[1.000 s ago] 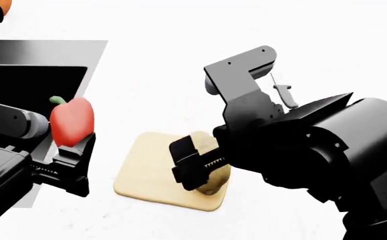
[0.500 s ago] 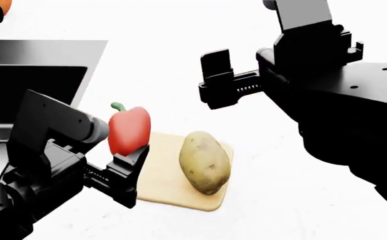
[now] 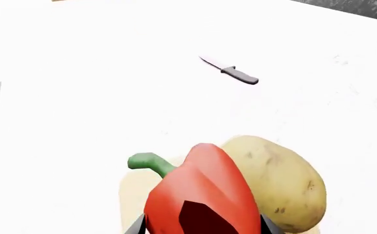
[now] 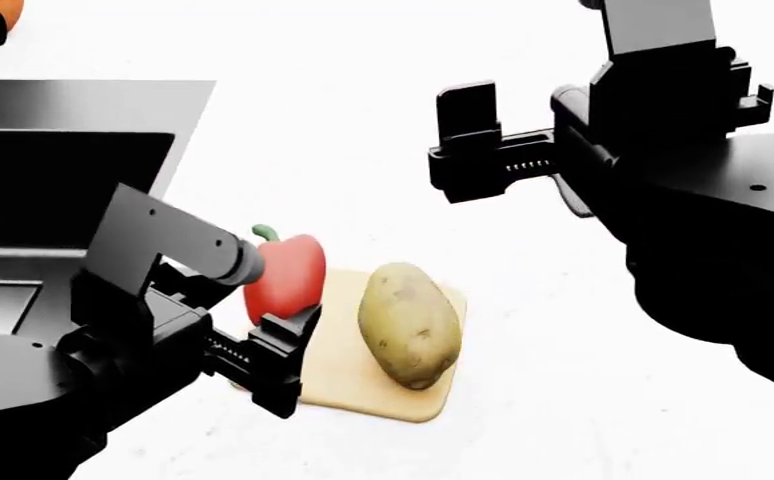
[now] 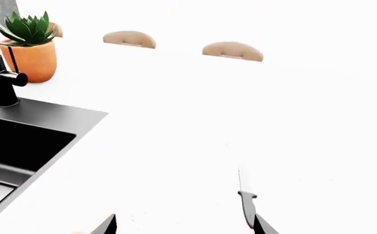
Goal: Pick the vegetables from the sink and place them on the cutting board.
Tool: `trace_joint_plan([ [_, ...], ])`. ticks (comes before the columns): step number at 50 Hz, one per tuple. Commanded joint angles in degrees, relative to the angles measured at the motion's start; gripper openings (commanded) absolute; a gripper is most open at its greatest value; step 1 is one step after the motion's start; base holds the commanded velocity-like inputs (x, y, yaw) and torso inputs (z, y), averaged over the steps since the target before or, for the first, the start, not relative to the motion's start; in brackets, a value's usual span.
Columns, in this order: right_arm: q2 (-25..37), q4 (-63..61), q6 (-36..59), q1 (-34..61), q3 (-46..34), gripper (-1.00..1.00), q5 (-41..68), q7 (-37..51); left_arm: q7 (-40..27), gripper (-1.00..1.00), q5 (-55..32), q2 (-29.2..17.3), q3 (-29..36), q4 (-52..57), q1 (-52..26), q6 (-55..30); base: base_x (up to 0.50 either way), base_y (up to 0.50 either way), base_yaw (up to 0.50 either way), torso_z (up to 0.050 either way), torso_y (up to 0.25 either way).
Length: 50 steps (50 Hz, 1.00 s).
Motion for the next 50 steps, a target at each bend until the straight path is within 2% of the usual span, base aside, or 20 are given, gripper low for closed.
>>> trace_joint_plan([
  [1, 0.4, -0.1, -0.3, -1.0, 0.0, 1.00, 0.6, 0.3, 0.4, -1.00, 0.8, 0.3, 1.7, -2.0, 0.5, 0.5, 0.00, 0.00, 0.00, 0.000, 0.000],
  [17, 0.7, 0.3, -0.9, -2.3, -0.6, 1.00, 1.0, -0.3, 0.1, -1.00, 0.4, 0.3, 2.3, -1.7, -0.3, -0.5, 0.00, 0.00, 0.00, 0.001, 0.000],
  [18, 0.8, 0.1, -0.6, -2.4, -0.5, 1.00, 1.3, 0.0, -0.2, 1.00, 0.1, 0.0, 2.0, -1.3, -0.4, -0.7, 0.00, 0.00, 0.00, 0.000, 0.000],
  [27, 0.8, 0.2, -0.8, -2.9, -0.9, 1.00, 1.5, 0.0, -1.9, 1.00, -2.1, -0.4, 0.7, 1.8, -0.7, -1.9, 0.00, 0.00, 0.00, 0.000, 0.000],
  [37, 1.3, -0.2, -1.7, -4.4, -0.8, 1.00, 1.7, 0.1, -4.7, 1.00, -6.8, -3.5, -3.3, 6.8, -0.2, -3.5, 0.00, 0.00, 0.00, 0.000, 0.000],
  [43, 1.8, -0.4, -1.9, -4.6, 0.0, 1.00, 2.3, 0.5, -6.8, 1.00, -10.2, -6.5, -7.5, 7.8, -3.6, -5.3, 0.00, 0.00, 0.00, 0.000, 0.000],
  [50, 2.5, -2.1, -6.5, -6.2, 1.9, 1.00, 1.4, -0.9, -8.7, 1.00, -14.5, -9.4, -13.3, 3.4, -9.2, -7.4, 0.00, 0.00, 0.00, 0.000, 0.000],
])
